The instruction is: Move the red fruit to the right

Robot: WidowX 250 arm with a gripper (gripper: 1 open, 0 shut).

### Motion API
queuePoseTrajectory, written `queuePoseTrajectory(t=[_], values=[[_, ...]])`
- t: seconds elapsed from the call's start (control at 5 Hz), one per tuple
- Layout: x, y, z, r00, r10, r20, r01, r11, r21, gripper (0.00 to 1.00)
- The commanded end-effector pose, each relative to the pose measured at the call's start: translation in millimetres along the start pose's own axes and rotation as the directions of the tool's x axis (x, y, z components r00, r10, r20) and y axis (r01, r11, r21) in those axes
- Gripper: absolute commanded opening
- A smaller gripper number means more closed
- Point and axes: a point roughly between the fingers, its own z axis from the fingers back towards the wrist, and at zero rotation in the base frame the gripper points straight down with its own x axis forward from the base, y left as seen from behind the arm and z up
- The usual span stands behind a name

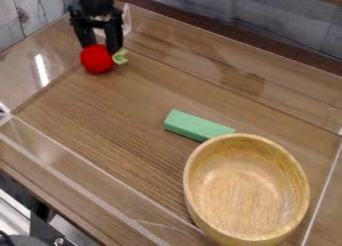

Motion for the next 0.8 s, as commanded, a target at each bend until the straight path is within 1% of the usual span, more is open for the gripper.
queuePoseTrajectory(t=[0.0,0.4,0.6], values=[[-2.2,-3,5.3,0.999,0.011,0.035,-0.012,0.999,0.031,1.0],[-11.0,-10,-10.6,0.998,0.061,0.029,-0.062,0.997,0.035,1.0],[-14.4,-20,-9.4,1.0,-0.001,0.014,0.0,0.999,0.044,1.0]])
